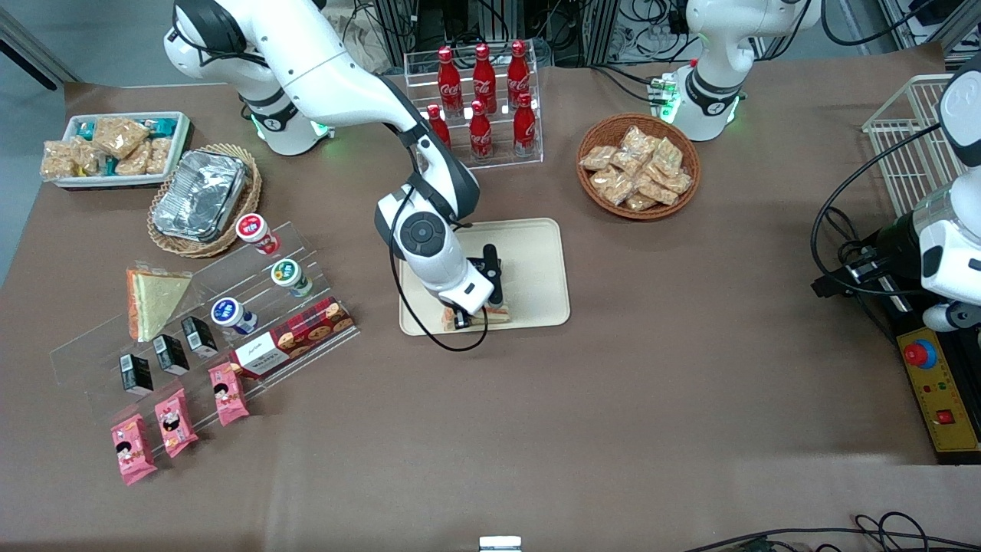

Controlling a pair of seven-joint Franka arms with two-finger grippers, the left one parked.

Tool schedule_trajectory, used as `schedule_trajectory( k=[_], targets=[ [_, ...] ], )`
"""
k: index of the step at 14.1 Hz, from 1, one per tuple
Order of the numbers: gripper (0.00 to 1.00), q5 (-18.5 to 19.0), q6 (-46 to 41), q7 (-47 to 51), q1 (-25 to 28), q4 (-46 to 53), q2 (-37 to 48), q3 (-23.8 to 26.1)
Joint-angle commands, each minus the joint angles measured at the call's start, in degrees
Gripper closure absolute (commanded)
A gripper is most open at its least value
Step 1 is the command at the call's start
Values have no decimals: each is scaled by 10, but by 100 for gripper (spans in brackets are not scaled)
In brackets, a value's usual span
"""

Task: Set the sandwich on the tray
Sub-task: 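Lower the sandwich onto the tray and open the right gripper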

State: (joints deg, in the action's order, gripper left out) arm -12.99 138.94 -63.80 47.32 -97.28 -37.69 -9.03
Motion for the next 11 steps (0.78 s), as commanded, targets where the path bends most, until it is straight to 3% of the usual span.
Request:
schedule_trajectory(
  k=[1,7,11],
  targets=[
    [1,-19,1,-14,2,-3,11,2],
    [1,-20,-30,-15,-15,-4,45,-1],
    [1,-22,-133,-14,-85,-3,110,0]
  ],
)
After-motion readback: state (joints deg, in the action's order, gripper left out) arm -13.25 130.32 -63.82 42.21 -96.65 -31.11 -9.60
